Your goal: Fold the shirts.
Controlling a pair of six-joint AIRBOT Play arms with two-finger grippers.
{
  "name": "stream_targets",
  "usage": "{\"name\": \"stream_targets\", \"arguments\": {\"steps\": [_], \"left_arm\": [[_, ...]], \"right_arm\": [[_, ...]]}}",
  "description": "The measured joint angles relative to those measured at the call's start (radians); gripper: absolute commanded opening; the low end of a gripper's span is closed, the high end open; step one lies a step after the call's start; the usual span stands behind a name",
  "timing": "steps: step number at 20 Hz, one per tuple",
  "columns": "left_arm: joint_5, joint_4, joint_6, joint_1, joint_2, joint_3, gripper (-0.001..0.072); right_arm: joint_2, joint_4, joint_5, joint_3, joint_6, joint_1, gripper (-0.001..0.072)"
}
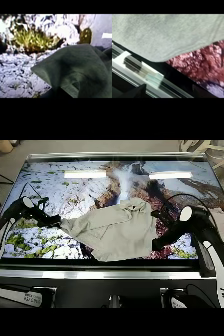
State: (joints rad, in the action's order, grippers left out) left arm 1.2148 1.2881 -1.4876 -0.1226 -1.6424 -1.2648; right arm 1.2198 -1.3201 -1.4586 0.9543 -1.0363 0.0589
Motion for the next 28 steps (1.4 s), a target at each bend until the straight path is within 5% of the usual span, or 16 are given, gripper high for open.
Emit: {"name": "stream_targets", "arguments": {"steps": [8,20,21,22,23,28], "left_arm": [[0.000,-0.003,0.028,0.003,0.096,-0.002,0.0026],[0.001,-0.007,0.032,0.063,0.193,-0.002,0.0026],[0.001,-0.007,0.032,0.063,0.197,-0.002,0.0026],[0.002,-0.007,0.031,0.065,0.200,-0.002,0.0026],[0.005,-0.007,0.031,0.065,0.203,-0.002,0.0026],[0.022,-0.006,0.030,0.066,0.243,-0.026,0.0026]], "right_arm": [[0.000,0.271,0.264,-0.255,-0.014,0.000,0.0639],[0.088,0.485,0.344,-0.303,0.034,0.027,0.0590],[0.091,0.490,0.358,-0.303,0.040,0.049,0.0562],[0.094,0.494,0.375,-0.304,0.043,0.075,0.0404],[0.097,0.491,0.402,-0.305,0.048,0.106,0.0026],[0.077,0.465,0.414,-0.243,0.068,0.176,0.0023]]}}
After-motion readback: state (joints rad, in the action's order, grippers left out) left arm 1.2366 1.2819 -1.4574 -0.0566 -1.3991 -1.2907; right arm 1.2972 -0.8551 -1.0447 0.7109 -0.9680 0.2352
